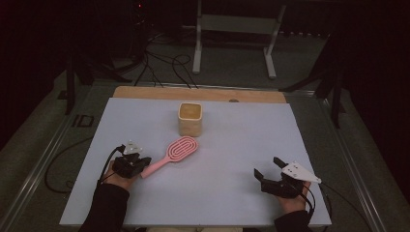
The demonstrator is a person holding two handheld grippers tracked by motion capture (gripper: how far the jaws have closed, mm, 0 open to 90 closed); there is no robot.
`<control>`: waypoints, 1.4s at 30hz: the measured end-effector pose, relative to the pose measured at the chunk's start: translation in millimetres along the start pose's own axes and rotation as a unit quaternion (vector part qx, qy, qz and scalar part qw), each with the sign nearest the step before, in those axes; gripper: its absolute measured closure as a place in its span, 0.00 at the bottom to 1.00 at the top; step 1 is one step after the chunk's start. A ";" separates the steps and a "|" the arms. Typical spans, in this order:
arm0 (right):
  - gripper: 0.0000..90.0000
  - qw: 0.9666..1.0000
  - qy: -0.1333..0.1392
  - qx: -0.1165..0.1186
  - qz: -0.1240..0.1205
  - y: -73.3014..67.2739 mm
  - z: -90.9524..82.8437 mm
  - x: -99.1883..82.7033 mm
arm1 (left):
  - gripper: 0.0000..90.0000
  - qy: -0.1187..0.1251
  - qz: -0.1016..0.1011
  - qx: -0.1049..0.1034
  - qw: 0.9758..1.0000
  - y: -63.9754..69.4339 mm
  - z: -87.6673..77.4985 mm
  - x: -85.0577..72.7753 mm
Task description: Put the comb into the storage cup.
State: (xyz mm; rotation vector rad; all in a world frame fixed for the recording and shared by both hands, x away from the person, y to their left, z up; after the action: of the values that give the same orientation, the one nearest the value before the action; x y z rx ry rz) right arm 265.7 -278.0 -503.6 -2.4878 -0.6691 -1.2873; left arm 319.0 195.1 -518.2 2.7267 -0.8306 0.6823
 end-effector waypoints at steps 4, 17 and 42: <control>0.13 1.000 0.000 0.000 0.000 0.1 -0.1 0.0 | 1.00 0.003 -0.001 -0.001 1.000 0.7 0.8 -0.5; 0.13 1.000 0.002 0.000 0.002 0.3 -0.4 0.1 | 0.59 0.117 -0.025 0.029 0.992 -4.3 -35.1 -2.0; 0.12 0.999 0.010 0.036 -0.013 -3.6 -9.7 4.1 | 0.00 0.212 -0.022 0.055 0.975 -4.0 -73.3 -55.7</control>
State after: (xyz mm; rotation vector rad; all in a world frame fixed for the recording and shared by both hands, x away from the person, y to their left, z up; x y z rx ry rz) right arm 259.1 -277.9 -494.6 -2.4135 -0.7315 -1.2723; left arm 253.3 248.6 -481.8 2.5345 -0.6427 1.2742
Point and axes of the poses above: each handheld gripper's, and its own axes: z roughly forward along the jaws, x roughly out of its top, y roughly to its right, the point moved 2 cm from there along z, roughly forward along the jaws, and after that the axes turned 13 degrees about -y, right-handed, at the moved point
